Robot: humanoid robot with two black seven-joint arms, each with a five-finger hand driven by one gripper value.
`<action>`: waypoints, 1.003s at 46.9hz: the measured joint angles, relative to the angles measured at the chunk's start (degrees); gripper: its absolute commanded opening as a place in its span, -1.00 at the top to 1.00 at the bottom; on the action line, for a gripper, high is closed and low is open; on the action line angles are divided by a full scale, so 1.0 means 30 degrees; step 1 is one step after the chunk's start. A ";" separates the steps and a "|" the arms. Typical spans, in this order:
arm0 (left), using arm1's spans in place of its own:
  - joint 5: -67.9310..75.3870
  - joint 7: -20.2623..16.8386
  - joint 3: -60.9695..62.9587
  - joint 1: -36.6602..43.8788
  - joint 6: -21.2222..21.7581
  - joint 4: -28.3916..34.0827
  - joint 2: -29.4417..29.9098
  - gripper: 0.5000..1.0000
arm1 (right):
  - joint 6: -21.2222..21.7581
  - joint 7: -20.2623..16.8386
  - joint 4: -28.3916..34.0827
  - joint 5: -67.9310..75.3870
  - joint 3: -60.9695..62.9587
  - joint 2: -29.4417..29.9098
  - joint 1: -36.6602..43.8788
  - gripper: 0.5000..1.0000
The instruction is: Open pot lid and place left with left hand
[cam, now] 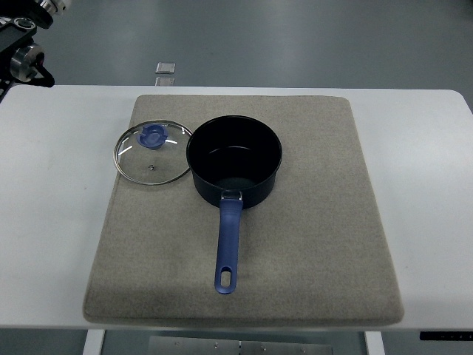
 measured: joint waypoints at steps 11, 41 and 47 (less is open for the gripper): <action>-0.2226 0.0002 -0.0073 0.0187 0.0110 0.7221 -0.4664 -0.78 | 0.0000 0.0006 0.0009 0.0000 0.0001 0.0000 0.0002 -0.67; -0.9134 0.8872 -0.1163 0.0206 0.3887 0.7404 -0.5080 -0.46 | 0.0000 0.0005 0.0006 0.0000 0.0001 0.0000 -0.0001 -0.67; -0.9189 0.9284 -0.1616 0.0239 0.3518 0.7367 -0.5002 -0.45 | 0.0000 0.0006 0.0010 0.0000 0.0001 0.0000 -0.0001 -0.67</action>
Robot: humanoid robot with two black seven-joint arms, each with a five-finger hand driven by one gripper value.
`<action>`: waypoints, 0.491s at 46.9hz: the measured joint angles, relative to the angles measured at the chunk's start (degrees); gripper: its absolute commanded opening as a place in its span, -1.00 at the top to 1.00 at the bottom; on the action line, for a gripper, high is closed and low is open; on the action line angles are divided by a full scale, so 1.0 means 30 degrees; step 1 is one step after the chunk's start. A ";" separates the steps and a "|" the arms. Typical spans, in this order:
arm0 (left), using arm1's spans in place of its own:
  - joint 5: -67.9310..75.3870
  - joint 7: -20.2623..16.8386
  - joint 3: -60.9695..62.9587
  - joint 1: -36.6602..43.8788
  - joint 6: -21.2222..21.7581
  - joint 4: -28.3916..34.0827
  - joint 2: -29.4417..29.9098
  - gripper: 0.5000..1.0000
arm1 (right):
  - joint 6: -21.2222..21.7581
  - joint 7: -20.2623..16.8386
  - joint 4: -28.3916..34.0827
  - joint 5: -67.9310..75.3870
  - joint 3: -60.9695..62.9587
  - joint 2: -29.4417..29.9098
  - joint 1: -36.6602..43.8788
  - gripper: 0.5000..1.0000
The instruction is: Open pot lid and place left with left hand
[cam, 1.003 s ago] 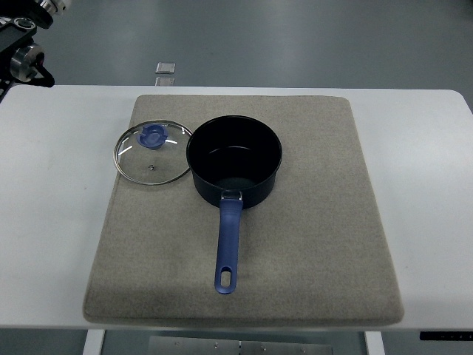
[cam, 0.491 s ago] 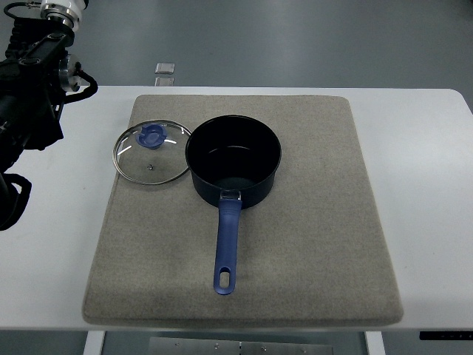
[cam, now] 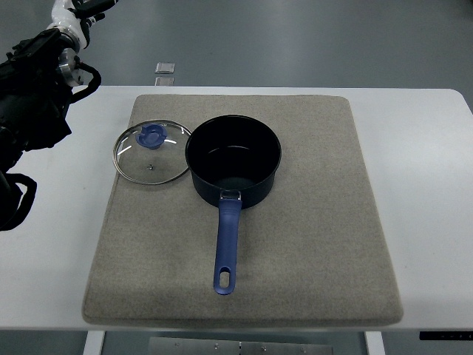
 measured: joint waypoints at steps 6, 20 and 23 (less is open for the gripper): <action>-0.0224 -0.0760 -0.1781 0.0882 -0.1482 -0.0138 0.0026 -0.30 | -0.0001 0.0002 -0.0001 0.0000 0.0001 0.0000 0.0002 -0.67; -0.0421 -0.3255 -0.4706 0.2588 -0.4600 -0.0175 -0.0057 -0.18 | 0.0000 0.0005 -0.0002 0.0000 0.0000 0.0000 0.0002 -0.67; -0.0433 -0.3326 -0.4750 0.2594 -0.4600 -0.0174 -0.0084 -0.18 | 0.0000 0.0005 -0.0002 0.0000 0.0000 0.0000 0.0001 -0.67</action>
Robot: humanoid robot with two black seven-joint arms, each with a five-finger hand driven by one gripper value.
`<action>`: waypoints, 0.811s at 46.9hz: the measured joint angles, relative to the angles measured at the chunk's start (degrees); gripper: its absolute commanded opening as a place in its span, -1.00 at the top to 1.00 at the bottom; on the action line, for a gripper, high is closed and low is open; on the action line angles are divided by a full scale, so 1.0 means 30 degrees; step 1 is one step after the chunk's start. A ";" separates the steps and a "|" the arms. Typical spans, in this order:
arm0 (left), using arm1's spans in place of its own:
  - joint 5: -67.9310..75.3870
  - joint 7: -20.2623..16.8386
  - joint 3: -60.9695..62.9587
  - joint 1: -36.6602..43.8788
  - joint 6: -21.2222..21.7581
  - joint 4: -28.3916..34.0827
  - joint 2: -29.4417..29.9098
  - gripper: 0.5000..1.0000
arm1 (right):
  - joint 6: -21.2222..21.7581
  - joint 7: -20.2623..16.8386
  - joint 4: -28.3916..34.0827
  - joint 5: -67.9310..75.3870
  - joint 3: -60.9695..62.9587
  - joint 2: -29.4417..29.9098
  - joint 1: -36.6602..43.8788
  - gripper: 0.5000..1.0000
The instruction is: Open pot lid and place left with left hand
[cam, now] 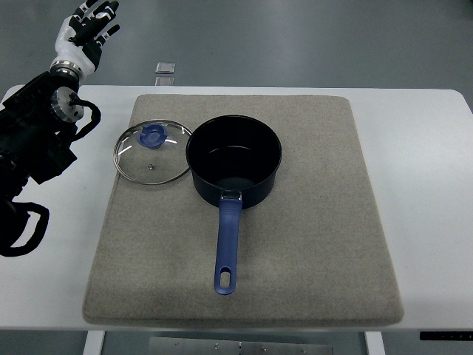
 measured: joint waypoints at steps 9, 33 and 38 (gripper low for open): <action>-0.0538 -0.0012 -0.0063 -0.0130 0.0074 0.0012 -0.0038 -0.21 | 0.0000 0.0000 -0.0002 0.0000 0.0000 0.0000 -0.0001 -0.67; -0.0452 0.0169 0.0216 -0.0294 0.2264 0.0009 -0.0153 -0.25 | 0.0000 -0.0003 -0.0001 0.0000 0.0000 0.0000 -0.0001 -0.67; -0.0400 0.0333 0.0227 -0.0293 0.3833 0.0002 -0.0162 -0.25 | 0.0000 -0.0001 -0.0003 0.0000 0.0001 0.0000 0.0003 -0.67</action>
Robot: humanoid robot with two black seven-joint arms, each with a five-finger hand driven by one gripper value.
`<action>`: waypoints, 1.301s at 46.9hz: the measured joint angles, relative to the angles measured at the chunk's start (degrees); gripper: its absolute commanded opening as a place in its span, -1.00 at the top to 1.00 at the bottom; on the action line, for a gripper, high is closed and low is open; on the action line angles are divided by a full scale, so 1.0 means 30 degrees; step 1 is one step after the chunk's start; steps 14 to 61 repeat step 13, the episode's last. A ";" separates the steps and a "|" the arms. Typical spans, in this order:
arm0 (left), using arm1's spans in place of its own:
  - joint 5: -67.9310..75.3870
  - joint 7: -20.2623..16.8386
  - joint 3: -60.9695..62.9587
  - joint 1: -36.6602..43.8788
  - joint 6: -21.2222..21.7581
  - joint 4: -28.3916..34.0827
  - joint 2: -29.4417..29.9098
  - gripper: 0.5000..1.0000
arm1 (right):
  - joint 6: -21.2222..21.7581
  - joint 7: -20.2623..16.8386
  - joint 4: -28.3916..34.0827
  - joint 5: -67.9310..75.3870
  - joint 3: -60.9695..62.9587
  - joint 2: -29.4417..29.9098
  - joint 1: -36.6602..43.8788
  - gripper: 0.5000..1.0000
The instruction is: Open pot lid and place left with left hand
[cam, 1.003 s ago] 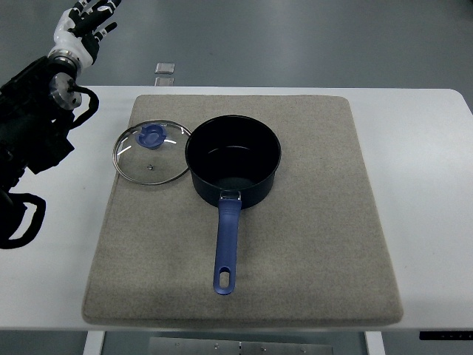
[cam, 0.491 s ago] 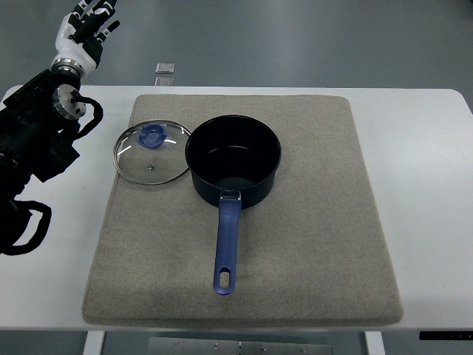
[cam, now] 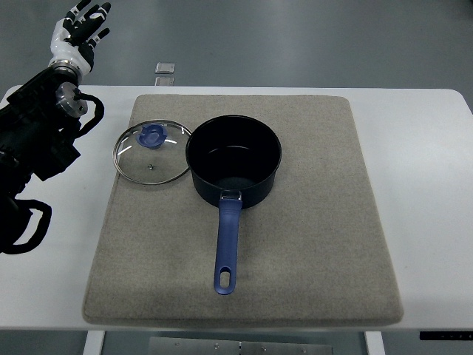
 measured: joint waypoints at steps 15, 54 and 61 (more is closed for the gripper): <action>0.0027 0.0001 0.0073 0.0099 0.0198 -0.0038 0.0006 -0.31 | 0.0000 0.0001 0.0006 0.0001 0.0060 0.0000 -0.0004 -0.67; 0.0027 0.0001 0.0073 0.0099 0.0198 -0.0038 0.0006 -0.31 | 0.0000 0.0001 0.0006 0.0001 0.0060 0.0000 -0.0004 -0.67; 0.0027 0.0001 0.0073 0.0099 0.0198 -0.0038 0.0006 -0.31 | 0.0000 0.0001 0.0006 0.0001 0.0060 0.0000 -0.0004 -0.67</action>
